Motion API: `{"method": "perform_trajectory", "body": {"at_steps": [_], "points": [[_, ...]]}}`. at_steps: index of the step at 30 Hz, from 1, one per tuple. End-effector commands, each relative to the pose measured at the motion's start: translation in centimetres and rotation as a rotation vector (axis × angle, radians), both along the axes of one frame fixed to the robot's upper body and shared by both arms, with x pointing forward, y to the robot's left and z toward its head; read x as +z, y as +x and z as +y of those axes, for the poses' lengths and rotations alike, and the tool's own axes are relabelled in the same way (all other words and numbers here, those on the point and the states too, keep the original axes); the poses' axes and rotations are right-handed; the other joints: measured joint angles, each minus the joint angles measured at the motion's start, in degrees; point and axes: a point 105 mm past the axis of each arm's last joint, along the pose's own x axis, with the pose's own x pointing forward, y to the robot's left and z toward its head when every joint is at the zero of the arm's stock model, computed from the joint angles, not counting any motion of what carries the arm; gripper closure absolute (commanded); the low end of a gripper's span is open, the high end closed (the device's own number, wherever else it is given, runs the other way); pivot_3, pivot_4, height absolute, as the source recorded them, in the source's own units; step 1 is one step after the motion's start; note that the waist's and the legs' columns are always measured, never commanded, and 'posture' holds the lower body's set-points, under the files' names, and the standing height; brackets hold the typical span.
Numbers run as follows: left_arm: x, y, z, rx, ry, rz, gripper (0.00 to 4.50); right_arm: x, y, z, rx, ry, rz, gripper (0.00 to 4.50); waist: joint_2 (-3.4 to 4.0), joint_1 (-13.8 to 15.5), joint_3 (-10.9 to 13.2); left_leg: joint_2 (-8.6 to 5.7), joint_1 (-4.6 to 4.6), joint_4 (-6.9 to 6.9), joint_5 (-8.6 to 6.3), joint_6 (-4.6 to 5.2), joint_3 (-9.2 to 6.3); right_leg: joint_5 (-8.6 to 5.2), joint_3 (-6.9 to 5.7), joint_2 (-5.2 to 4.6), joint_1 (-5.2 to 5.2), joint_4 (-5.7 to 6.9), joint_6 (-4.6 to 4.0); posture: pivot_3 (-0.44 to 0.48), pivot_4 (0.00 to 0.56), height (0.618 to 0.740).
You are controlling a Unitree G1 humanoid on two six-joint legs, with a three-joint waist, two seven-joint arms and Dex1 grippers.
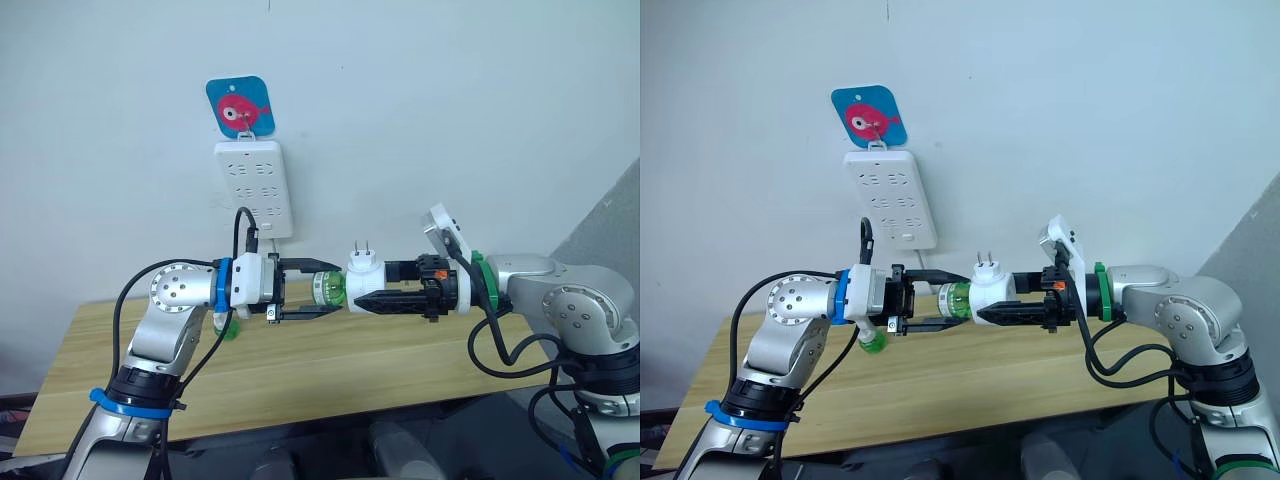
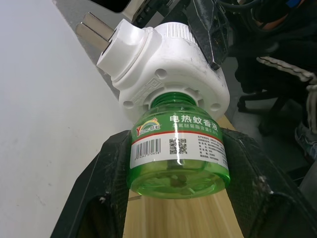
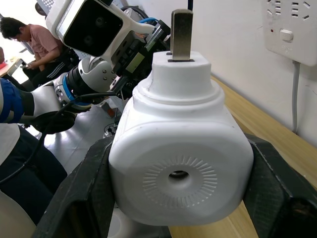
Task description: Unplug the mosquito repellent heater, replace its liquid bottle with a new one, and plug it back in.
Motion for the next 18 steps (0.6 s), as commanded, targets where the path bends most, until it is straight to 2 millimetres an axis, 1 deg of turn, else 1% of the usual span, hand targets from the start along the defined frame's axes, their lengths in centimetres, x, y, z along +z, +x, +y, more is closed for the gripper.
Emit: {"method": "perform_trajectory", "body": {"at_steps": [1,5,11,13,18], "points": [[0.7,-0.1,0.3,0.015,0.048,0.151,2.24,1.5,-0.7,0.4,0.051,0.021,-0.084,1.50,0.00,0.0,0.0,0.00,0.00,0.00,0.00,0.00,-0.01,0.00,-0.01,0.00,0.00,0.00,0.00,-0.149,0.073,0.740],[1.0,-0.5,1.0,0.025,0.098,0.442,2.24,1.4,-1.0,0.7,0.075,0.002,-0.128,1.50,0.00,-0.1,0.0,0.00,0.00,-0.01,0.00,0.00,-0.03,-0.01,-0.02,0.01,0.00,0.01,0.01,-0.147,0.072,0.740],[1.5,-0.1,1.9,0.073,0.153,0.733,2.24,1.9,-2.1,1.3,0.148,-0.023,-0.231,1.50,-0.01,-0.1,0.0,0.00,0.00,-0.01,0.00,0.00,-0.06,-0.01,-0.07,0.02,0.00,0.01,0.01,-0.153,0.072,0.740],[1.8,0.1,1.9,0.087,0.136,0.798,2.24,1.9,-2.3,1.4,0.166,-0.036,-0.263,1.50,0.00,-0.1,0.0,0.00,0.00,-0.02,0.00,0.00,-0.06,-0.02,-0.08,0.02,-0.01,0.00,0.01,-0.155,0.072,0.740],[2.1,-0.1,2.2,0.092,0.136,0.893,2.24,1.8,-2.4,1.3,0.181,-0.057,-0.316,1.50,-0.02,0.0,0.0,0.01,0.01,-0.02,0.00,0.00,-0.08,-0.02,-0.10,0.02,-0.02,0.02,0.00,-0.155,0.071,0.740]]}}
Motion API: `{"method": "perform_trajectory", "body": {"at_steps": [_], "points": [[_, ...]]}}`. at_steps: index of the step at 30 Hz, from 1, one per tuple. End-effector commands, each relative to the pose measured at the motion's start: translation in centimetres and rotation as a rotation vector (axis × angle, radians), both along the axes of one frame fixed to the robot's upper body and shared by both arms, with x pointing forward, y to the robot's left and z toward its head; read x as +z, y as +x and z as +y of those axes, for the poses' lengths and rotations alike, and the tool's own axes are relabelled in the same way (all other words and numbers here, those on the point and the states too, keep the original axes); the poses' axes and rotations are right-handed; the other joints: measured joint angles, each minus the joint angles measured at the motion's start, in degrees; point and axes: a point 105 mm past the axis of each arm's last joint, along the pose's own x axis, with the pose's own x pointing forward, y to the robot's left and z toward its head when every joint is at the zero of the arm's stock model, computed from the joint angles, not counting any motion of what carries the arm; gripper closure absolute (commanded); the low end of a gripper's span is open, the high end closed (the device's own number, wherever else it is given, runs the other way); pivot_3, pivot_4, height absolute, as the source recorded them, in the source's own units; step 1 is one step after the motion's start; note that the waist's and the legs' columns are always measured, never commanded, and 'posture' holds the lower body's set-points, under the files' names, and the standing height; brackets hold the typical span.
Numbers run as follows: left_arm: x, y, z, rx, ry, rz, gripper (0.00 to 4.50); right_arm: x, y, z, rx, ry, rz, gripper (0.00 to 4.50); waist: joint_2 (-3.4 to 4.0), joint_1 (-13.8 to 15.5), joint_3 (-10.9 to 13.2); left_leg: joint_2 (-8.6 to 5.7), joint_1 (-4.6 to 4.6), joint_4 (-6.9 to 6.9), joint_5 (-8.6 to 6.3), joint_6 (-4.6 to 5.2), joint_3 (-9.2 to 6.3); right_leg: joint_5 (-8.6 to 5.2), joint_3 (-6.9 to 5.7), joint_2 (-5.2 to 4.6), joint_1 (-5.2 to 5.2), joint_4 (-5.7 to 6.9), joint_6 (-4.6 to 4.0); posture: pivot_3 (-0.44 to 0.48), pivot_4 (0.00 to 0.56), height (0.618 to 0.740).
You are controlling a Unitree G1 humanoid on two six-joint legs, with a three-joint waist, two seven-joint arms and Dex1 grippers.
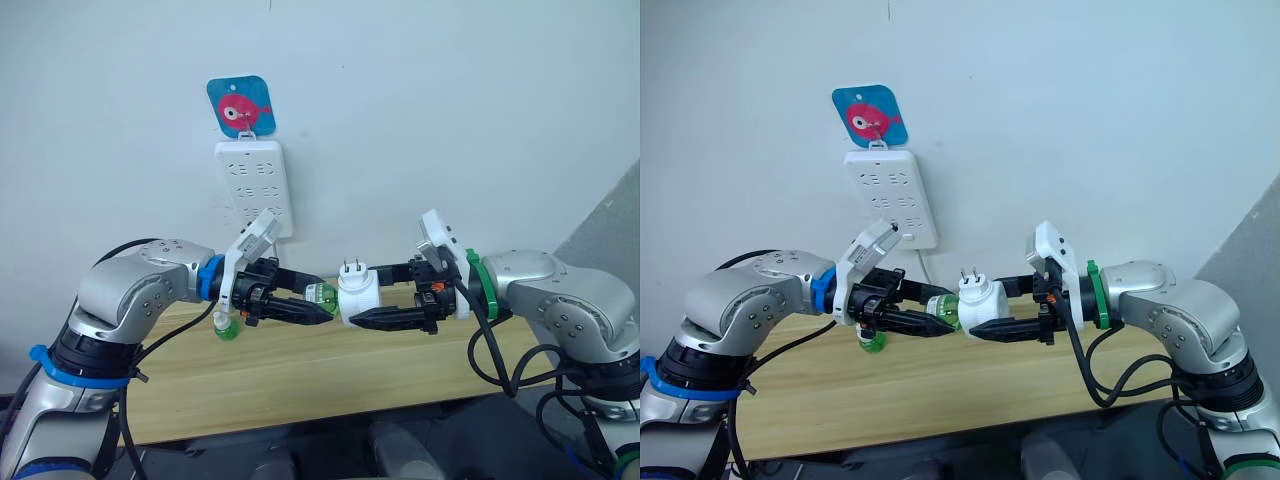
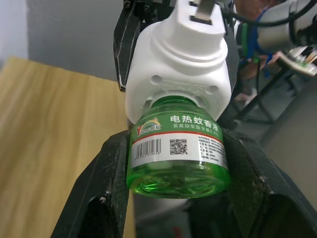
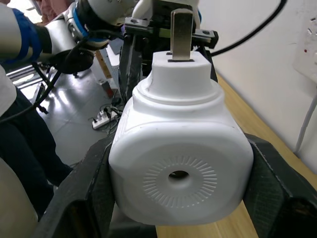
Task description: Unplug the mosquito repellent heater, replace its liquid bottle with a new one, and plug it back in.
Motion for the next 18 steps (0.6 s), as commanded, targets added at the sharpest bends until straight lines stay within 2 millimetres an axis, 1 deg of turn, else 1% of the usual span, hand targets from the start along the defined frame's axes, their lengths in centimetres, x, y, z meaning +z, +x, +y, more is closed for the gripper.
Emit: {"method": "perform_trajectory", "body": {"at_steps": [1,6,12,15,18], "points": [[0.4,1.1,1.4,0.107,0.044,0.035,2.24,1.2,-0.8,0.2,0.046,-0.003,-0.113,1.50,0.00,0.0,0.0,0.00,0.00,0.00,0.00,0.00,0.00,0.00,0.01,0.00,0.00,0.01,0.00,-0.155,0.071,0.740],[0.9,1.2,1.9,0.146,0.022,0.140,2.24,1.0,-0.5,-0.1,0.047,-0.024,-0.170,1.50,-0.01,0.0,0.0,0.00,-0.01,0.00,0.00,0.00,0.00,0.00,0.01,0.00,0.00,0.00,0.00,-0.152,0.071,0.740],[1.3,1.5,2.3,0.193,-0.008,0.255,2.24,0.8,-0.6,-0.1,0.065,-0.033,-0.224,1.50,-0.02,0.0,0.0,0.00,0.00,0.01,0.00,0.00,-0.01,0.00,0.01,0.00,-0.01,0.01,0.00,-0.154,0.069,0.740],[1.4,1.6,2.3,0.201,-0.014,0.265,2.24,0.7,-0.7,-0.1,0.066,-0.032,-0.227,1.50,-0.03,0.0,0.0,-0.01,-0.03,0.01,0.00,0.00,-0.01,0.00,0.01,0.00,-0.04,0.01,-0.01,-0.154,0.068,0.740],[1.2,1.3,2.2,0.187,0.000,0.222,2.24,0.5,-0.6,-0.4,0.050,-0.031,-0.198,1.50,-0.03,0.1,0.0,-0.01,-0.03,0.01,0.00,-0.01,-0.01,0.00,0.02,-0.01,-0.03,0.03,-0.01,-0.155,0.068,0.740]]}}
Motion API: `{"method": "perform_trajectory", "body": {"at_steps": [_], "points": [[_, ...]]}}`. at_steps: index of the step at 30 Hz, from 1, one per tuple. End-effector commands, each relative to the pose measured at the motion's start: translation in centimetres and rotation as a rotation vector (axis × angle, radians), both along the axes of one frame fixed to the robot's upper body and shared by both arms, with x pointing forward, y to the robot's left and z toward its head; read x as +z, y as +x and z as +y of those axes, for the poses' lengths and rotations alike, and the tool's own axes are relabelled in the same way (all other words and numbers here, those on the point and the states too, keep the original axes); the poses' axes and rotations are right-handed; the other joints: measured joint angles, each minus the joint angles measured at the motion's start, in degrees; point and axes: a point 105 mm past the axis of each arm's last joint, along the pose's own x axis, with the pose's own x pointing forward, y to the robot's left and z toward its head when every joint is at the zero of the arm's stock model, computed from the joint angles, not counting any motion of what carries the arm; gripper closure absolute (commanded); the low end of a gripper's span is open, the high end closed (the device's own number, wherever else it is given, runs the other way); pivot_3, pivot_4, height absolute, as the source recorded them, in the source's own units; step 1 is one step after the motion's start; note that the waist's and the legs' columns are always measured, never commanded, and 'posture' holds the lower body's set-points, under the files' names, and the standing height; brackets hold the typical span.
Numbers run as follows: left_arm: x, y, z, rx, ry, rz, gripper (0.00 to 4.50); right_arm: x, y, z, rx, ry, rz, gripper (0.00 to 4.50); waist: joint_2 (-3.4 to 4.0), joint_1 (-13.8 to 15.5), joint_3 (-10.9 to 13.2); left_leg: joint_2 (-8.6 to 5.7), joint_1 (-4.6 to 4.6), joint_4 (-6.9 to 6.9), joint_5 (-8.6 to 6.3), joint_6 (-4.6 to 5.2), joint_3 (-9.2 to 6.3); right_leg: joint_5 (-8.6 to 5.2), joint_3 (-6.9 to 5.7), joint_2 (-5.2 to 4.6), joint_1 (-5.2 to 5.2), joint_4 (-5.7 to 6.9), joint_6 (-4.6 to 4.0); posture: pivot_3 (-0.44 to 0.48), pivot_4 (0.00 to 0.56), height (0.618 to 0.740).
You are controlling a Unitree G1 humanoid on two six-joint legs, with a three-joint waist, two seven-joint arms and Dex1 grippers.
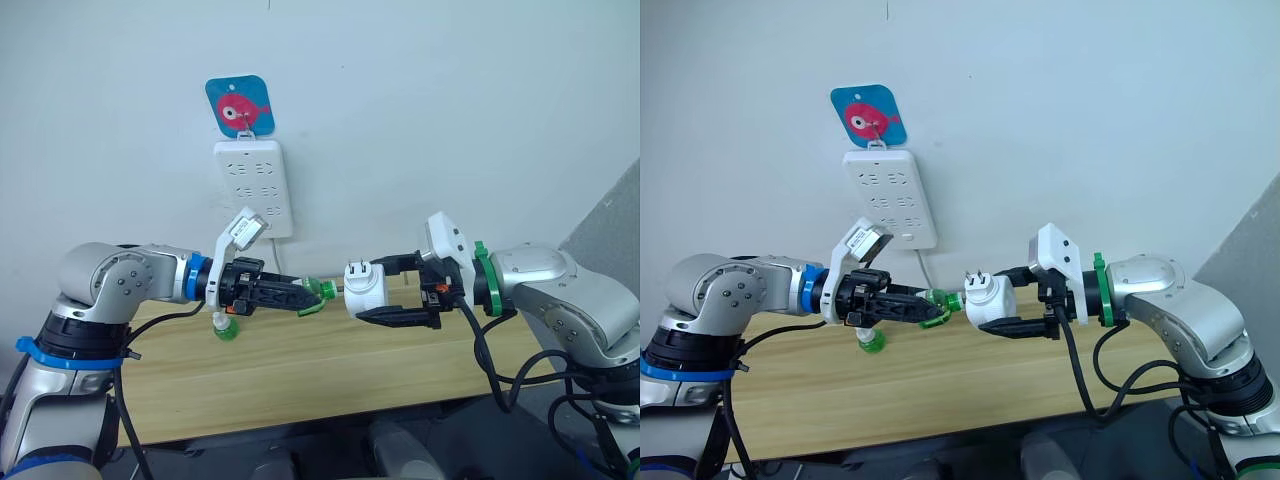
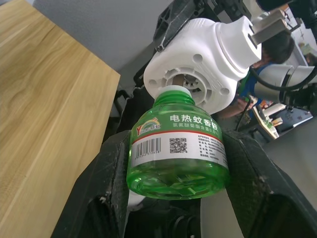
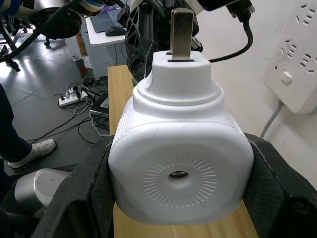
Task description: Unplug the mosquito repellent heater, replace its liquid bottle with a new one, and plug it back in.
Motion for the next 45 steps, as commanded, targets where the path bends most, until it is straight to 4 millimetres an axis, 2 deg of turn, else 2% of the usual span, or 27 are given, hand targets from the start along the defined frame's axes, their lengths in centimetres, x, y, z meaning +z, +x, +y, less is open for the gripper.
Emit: {"method": "perform_trajectory", "body": {"at_steps": [1,4,7,12,14,18,22,23,26,29,32,38,39,42,45], "points": [[1.1,0.3,0.6,0.023,0.011,-0.120,2.24,0.3,-1.1,0.0,0.051,0.013,0.009,1.50,0.00,0.0,0.0,0.00,0.00,0.00,0.00,0.00,0.00,0.00,-0.01,0.00,0.00,0.01,0.00,-0.155,0.069,0.740],[0.2,-0.4,0.9,-0.018,0.042,-0.228,2.24,-0.5,-0.6,-1.3,0.001,-0.017,0.051,1.50,0.01,0.0,0.0,0.00,0.01,-0.01,0.00,0.00,0.01,0.00,0.01,0.00,-0.01,0.01,0.00,-0.154,0.070,0.740],[-1.0,-0.5,1.3,-0.011,0.073,-0.353,2.24,-2.2,0.5,-3.6,-0.112,-0.088,0.104,1.50,0.00,0.1,0.0,0.00,0.03,-0.03,0.00,-0.01,0.04,-0.02,0.04,-0.02,-0.01,0.00,-0.04,-0.151,0.077,0.740],[-2.5,-0.4,1.1,0.003,0.109,-0.595,2.24,-6.9,3.1,-8.1,-0.382,-0.297,0.190,1.50,-0.32,0.5,0.3,-0.02,0.05,0.05,0.00,-0.01,0.17,-0.02,0.11,-0.07,0.02,0.00,-0.05,-0.144,0.092,0.740],[-2.9,-0.4,1.0,-0.005,0.120,-0.656,2.24,-7.7,3.6,-8.9,-0.431,-0.333,0.197,1.50,-0.43,0.8,0.4,-0.02,0.08,0.04,0.00,-0.01,0.24,-0.02,0.16,-0.08,0.02,-0.01,-0.05,-0.142,0.094,0.740],[-4.8,-0.9,0.4,-0.002,0.129,-0.849,2.24,-11.6,7.0,-12.5,-0.691,-0.473,0.178,1.50,-0.51,0.9,0.7,0.00,0.10,0.00,0.00,0.00,0.38,-0.02,0.29,-0.08,0.00,-0.01,-0.04,-0.129,0.116,0.740],[-5.1,-0.9,0.4,0.001,0.125,-0.876,2.24,-12.1,7.7,-12.9,-0.721,-0.488,0.174,1.50,-0.53,1.5,1.2,0.00,0.03,0.01,0.00,0.00,0.45,-0.01,0.36,-0.09,-0.12,0.03,-0.04,-0.129,0.116,0.740],[-5.6,-1.4,0.2,0.002,0.124,-0.901,2.24,-13.4,8.1,-13.9,-0.765,-0.550,0.206,1.50,-0.48,1.5,1.2,0.00,0.04,0.01,0.00,0.00,0.43,-0.01,0.34,-0.09,-0.11,0.04,-0.03,-0.082,0.153,0.740],[-6.1,-2.0,-0.3,0.032,0.111,-0.957,2.24,-15.9,8.6,-15.5,-0.827,-0.668,0.274,1.50,-0.56,1.6,2.3,0.01,0.30,0.00,-0.01,0.01,0.63,0.02,0.54,-0.09,0.09,0.01,0.00,-0.068,0.165,0.740],[-6.3,-2.2,-0.5,0.037,0.106,-0.987,2.24,-16.6,9.0,-15.9,-0.854,-0.684,0.333,1.50,-0.77,2.8,3.1,-0.01,0.19,0.04,-0.01,0.01,0.67,0.06,0.60,-0.10,-0.03,0.03,0.06,-0.061,0.174,0.740],[-6.8,-2.4,-0.6,0.031,0.114,-1.007,2.24,-17.6,9.2,-16.8,-0.882,-0.736,0.374,1.50,-0.63,3.2,3.6,-0.02,0.12,0.04,-0.01,0.01,0.66,0.09,0.59,-0.12,-0.09,0.05,0.08,-0.057,0.176,0.740],[-6.1,-1.9,-1.0,0.038,0.110,-1.033,2.24,-18.2,9.8,-17.7,-0.945,-0.747,0.444,1.50,-0.77,3.3,3.9,-0.05,0.11,0.04,-0.01,0.01,0.61,0.12,0.51,-0.19,-0.05,0.02,0.08,-0.049,0.175,0.740],[-6.0,-1.9,-1.1,0.038,0.110,-1.035,2.24,-18.3,9.9,-17.8,-0.959,-0.743,0.454,0.79,-0.77,3.3,3.9,-0.05,0.11,0.04,-0.01,0.01,0.60,0.12,0.49,-0.19,-0.05,0.02,0.08,-0.050,0.173,0.740],[-5.6,-1.7,-1.5,0.040,0.106,-1.042,2.24,-17.8,10.3,-17.8,-0.998,-0.694,0.489,0.00,-0.72,3.3,4.0,-0.06,0.11,0.06,-0.01,0.01,0.58,0.12,0.46,-0.19,-0.03,0.02,0.09,-0.058,0.170,0.740],[-5.2,-1.4,-1.7,0.052,0.097,-1.044,2.24,-16.8,10.5,-17.6,-1.013,-0.650,0.490,0.00,-0.66,3.2,4.0,-0.06,0.08,0.05,-0.01,0.01,0.58,0.12,0.46,-0.20,-0.05,0.03,0.09,-0.072,0.165,0.740]]}}
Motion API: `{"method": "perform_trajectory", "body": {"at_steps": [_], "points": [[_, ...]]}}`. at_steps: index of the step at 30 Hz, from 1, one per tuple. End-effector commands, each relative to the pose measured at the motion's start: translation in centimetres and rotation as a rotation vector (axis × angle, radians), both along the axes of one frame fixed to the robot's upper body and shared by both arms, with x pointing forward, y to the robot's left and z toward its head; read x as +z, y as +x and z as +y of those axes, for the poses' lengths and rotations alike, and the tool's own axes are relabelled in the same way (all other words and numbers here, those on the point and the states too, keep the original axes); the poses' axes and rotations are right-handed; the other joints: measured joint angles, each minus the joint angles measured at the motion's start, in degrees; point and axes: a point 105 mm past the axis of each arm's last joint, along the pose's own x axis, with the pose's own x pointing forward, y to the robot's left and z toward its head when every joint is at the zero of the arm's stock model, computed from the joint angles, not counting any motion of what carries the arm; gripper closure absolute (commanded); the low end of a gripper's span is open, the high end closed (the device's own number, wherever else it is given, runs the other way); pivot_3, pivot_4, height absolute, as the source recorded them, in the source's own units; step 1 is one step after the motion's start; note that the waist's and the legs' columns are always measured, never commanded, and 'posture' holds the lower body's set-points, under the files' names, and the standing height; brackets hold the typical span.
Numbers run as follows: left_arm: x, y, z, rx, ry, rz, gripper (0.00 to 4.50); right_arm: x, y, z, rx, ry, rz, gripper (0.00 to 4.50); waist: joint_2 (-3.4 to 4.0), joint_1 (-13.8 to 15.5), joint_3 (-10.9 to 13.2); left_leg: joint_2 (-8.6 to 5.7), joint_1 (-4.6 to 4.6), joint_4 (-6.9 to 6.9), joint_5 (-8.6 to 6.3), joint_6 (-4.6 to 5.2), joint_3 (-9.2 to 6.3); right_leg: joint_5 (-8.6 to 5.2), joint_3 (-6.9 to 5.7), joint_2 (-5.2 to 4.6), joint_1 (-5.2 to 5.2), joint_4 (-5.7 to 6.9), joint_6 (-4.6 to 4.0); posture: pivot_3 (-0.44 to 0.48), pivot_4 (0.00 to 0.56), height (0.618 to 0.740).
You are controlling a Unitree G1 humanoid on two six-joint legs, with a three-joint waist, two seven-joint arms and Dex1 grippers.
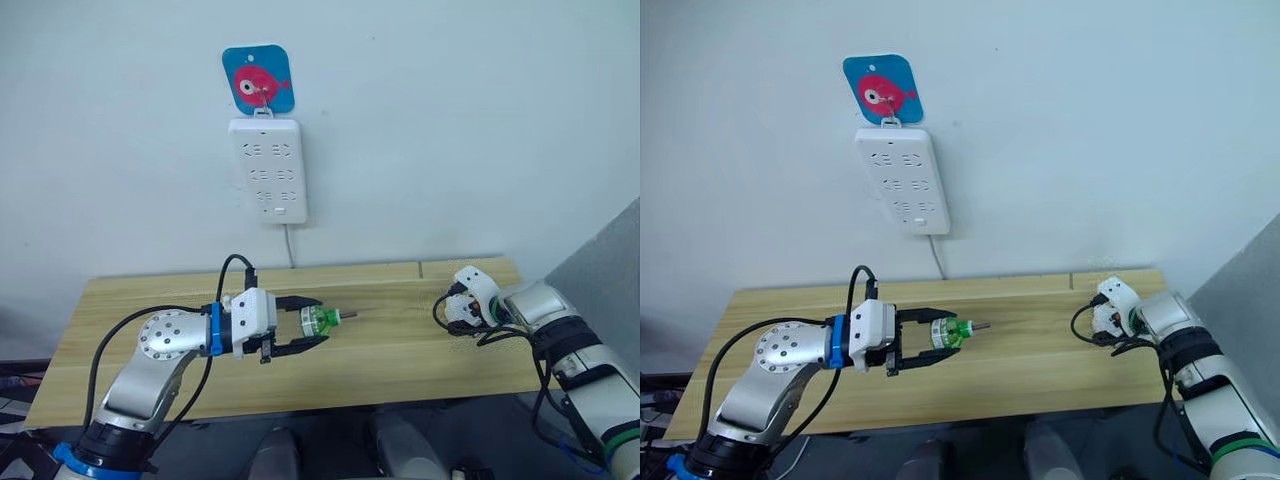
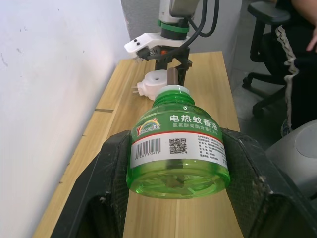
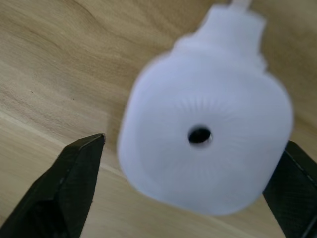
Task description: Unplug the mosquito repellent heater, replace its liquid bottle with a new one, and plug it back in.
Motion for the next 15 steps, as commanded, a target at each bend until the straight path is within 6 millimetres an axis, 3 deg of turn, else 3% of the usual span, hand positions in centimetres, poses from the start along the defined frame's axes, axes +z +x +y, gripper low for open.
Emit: {"method": "perform_trajectory", "body": {"at_steps": [1,4,7,12,15], "points": [[1.5,0.1,-0.8,-0.013,-0.029,-0.053,2.24,2.6,1.1,-0.1,-0.027,0.034,-0.079,0.00,0.01,-0.1,0.0,0.00,0.01,0.00,0.00,0.00,0.00,0.00,-0.01,0.00,0.00,0.00,0.00,-0.082,0.159,0.740],[2.2,0.8,-1.1,0.005,-0.056,-0.070,2.24,5.3,0.5,-0.3,-0.017,0.073,-0.173,0.00,0.06,0.0,0.0,0.01,-0.01,-0.01,0.00,0.00,-0.03,-0.01,-0.04,0.00,-0.01,0.01,0.01,-0.088,0.152,0.740],[2.7,1.6,-1.3,0.057,-0.116,-0.084,2.24,9.0,-1.6,1.1,0.066,0.153,-0.296,0.00,0.16,0.6,0.0,-0.04,-0.09,-0.01,-0.01,-0.01,-0.20,-0.02,-0.21,-0.06,-0.02,0.01,0.03,-0.109,0.135,0.740],[2.9,1.9,-1.6,0.117,-0.215,-0.085,2.24,14.3,-6.5,7.2,0.300,0.497,-0.438,0.00,0.13,-0.3,-0.1,-0.02,-0.12,-0.04,-0.02,-0.02,-0.26,-0.02,-0.31,-0.07,-0.02,0.00,0.04,-0.159,0.116,0.740],[3.6,2.1,-2.0,0.141,-0.286,-0.102,2.24,16.0,-8.0,10.1,0.363,0.647,-0.517,0.00,0.12,-0.9,-0.1,0.01,-0.08,0.02,0.00,-0.02,-0.21,-0.03,-0.26,-0.03,0.00,0.01,0.05,-0.181,0.105,0.740]]}}
